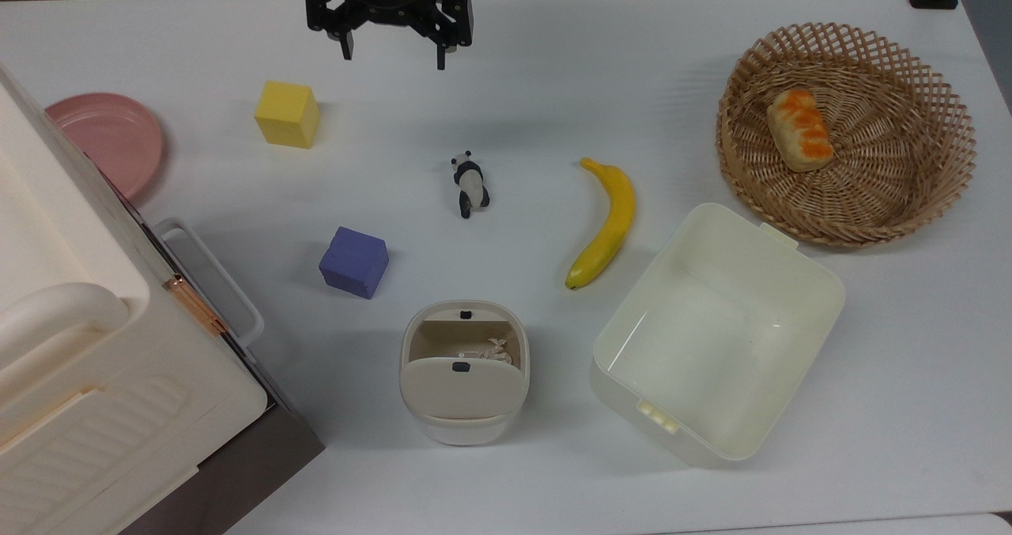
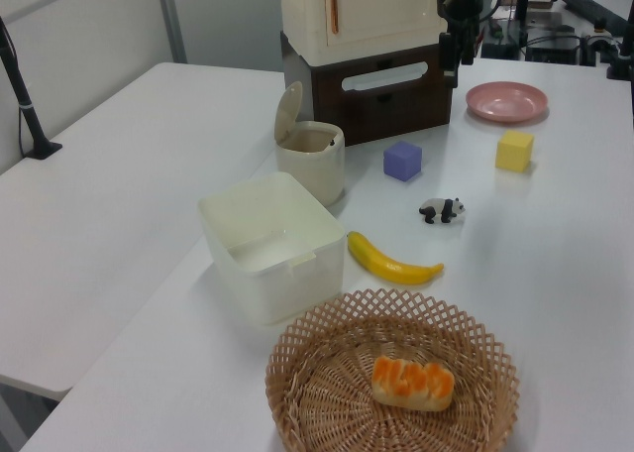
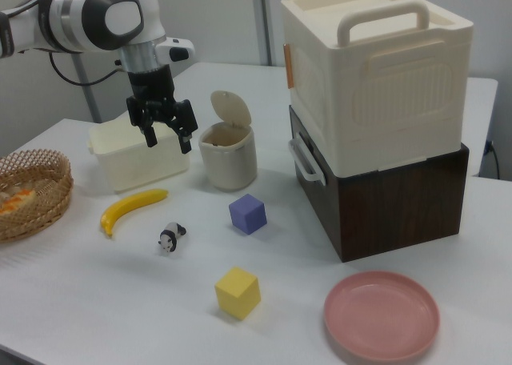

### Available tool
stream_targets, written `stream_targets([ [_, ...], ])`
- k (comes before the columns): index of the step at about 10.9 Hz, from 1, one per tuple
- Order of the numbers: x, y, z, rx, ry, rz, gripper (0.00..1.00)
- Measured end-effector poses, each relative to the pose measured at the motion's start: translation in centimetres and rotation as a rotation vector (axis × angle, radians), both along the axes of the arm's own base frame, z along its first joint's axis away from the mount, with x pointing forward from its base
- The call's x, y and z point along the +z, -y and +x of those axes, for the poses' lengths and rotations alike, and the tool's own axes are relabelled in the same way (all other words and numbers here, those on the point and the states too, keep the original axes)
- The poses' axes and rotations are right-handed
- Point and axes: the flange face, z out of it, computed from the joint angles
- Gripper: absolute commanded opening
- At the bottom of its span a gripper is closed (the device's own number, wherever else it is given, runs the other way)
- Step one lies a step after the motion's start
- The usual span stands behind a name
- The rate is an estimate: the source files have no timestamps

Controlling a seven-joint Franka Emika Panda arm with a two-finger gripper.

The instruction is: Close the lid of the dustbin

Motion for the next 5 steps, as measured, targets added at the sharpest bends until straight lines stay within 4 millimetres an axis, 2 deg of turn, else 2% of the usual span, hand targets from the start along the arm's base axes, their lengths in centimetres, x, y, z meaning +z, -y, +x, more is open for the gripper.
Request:
stream_targets([
  [5, -0.04, 0.98, 0.04, -0.011, -0.001, 0.009, 1.0],
])
